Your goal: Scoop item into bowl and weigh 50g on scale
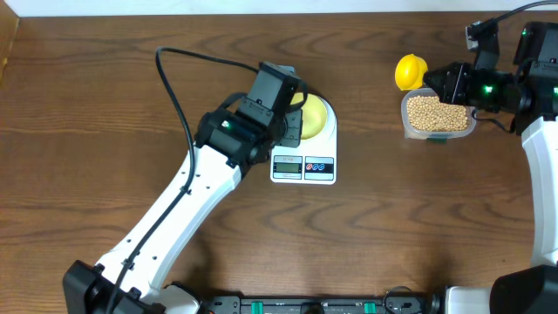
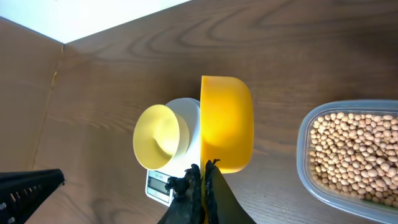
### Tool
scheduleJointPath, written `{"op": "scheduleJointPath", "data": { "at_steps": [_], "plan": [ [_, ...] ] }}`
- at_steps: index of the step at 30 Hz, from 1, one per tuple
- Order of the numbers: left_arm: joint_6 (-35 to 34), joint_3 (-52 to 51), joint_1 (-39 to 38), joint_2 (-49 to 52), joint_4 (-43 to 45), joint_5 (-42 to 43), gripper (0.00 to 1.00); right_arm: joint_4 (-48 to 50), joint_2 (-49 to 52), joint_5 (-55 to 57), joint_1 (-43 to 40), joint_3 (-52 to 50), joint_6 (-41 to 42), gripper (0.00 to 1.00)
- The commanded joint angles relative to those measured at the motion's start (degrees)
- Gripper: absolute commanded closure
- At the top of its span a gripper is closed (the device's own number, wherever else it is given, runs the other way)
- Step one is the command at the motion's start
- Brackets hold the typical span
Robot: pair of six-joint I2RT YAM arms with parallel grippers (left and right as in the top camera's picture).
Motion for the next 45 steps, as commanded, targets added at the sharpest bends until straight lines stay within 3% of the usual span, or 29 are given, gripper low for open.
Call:
{"op": "scheduleJointPath", "data": {
  "at_steps": [1,13,22,35,45],
  "plan": [
    [-2.6,-1.0,-1.7,-0.8,-0.6,-1.4,0.92,-0.1,-0.1,0.0,-0.2,1.2,-1.2,0.99],
    [-1.9,-6.3,-3.8,-0.8,0.9,-1.1,0.92,-0.4,-0.1,1.1,-0.2,1.1,-1.4,0.99],
    [7.1,-14.7,-9.9,-0.5,9.8,-1.1,0.92,0.8,0.2,1.1,0.0,1.0,-1.4,0.99],
    [18.4,-20.9,-11.4,3.9,19.1,-1.1,0.92,0.0,0.2,2.7,0.0,0.9,-1.4,0.99],
    [18.8,-20.9,-11.4,10.2,22.7,-2.5,0.92,0.0,0.2,5.6,0.0,0.9,-1.4,0.99]
  ]
}}
